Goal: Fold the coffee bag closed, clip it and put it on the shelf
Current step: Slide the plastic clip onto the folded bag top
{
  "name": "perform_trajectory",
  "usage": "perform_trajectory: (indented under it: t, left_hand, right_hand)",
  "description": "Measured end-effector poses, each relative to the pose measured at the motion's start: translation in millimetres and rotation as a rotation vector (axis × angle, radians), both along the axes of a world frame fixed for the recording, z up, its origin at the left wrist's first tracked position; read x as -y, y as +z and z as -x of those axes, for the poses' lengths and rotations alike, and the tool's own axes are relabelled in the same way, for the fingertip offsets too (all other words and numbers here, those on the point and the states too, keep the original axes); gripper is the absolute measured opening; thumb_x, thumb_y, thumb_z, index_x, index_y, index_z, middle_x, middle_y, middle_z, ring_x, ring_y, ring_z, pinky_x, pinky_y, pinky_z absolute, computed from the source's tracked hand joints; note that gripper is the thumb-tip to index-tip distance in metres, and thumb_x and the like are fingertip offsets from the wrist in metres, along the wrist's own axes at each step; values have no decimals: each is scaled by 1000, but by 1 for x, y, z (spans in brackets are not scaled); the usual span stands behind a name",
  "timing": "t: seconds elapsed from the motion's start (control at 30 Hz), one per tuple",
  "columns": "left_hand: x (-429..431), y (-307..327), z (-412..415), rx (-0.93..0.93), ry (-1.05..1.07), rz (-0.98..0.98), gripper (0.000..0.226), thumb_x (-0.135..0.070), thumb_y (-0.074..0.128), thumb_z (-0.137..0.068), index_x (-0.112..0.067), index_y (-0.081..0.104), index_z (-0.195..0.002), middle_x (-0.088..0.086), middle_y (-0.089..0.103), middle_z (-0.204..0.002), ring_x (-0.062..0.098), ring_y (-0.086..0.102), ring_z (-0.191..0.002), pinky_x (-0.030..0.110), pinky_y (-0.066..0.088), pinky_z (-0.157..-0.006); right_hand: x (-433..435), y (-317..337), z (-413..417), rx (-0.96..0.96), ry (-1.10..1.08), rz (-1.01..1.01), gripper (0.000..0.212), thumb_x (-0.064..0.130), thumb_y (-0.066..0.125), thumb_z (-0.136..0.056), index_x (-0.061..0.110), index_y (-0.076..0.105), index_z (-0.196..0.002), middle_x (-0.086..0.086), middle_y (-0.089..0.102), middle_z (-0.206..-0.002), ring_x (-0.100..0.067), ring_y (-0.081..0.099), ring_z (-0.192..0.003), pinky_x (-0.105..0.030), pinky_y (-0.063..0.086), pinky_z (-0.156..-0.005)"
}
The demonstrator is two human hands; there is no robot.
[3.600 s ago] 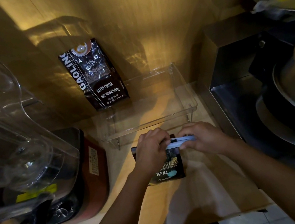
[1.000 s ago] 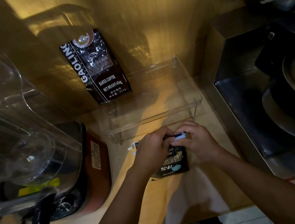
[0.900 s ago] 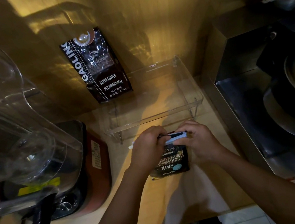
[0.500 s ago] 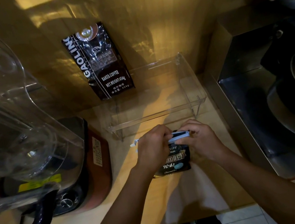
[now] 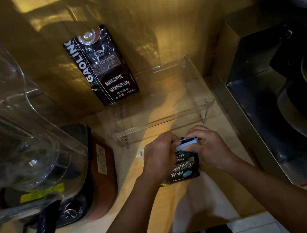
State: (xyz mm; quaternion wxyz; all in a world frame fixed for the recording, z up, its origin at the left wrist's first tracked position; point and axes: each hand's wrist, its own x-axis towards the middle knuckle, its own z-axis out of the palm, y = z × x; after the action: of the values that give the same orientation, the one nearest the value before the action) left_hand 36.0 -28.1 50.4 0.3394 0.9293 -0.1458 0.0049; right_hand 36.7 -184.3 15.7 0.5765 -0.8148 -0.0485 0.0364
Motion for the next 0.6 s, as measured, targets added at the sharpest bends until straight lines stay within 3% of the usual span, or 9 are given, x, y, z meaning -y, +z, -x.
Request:
perform_trajectory:
  t: [0.13, 0.27, 0.43, 0.6]
  left_hand:
    - [-8, 3, -4, -60, -73, -25, 5, -14, 55, -86, -12, 58, -90, 5, 67, -93, 26, 60, -84, 39, 48, -72]
    - [-22, 6, -11, -112, -143, -76, 27, -22, 64, -81, -19, 54, -107, 5, 67, -105, 23, 59, -96, 35, 48, -80]
    - [-27, 1, -13, -19, -180, -163, 26, -27, 63, -82, -15, 60, -104, 6, 63, -100, 21, 51, -94, 32, 36, -80]
    - [-22, 2, -14, -24, -182, -175, 24, -27, 61, -83, -15, 59, -104, 6, 64, -100, 22, 52, -93, 38, 40, -83]
  right_hand:
    - [-2, -5, 1, 17, -32, -8, 23, 3, 73, -66, 23, 63, -74, 10, 56, -78, -14, 55, -79, -26, 44, -70]
    - [0, -4, -1, 27, -43, -35, 23, 1, 73, -66, 20, 64, -73, 9, 56, -77, -15, 55, -78, -29, 45, -70]
    - [-2, -2, -1, 20, -58, -46, 17, 0, 73, -65, 12, 65, -74, 6, 56, -78, -18, 56, -78, -31, 46, -70]
    - [-1, 0, -1, 19, -55, -42, 17, 0, 73, -67, 13, 65, -75, 4, 56, -78, -20, 56, -78, -35, 47, -71]
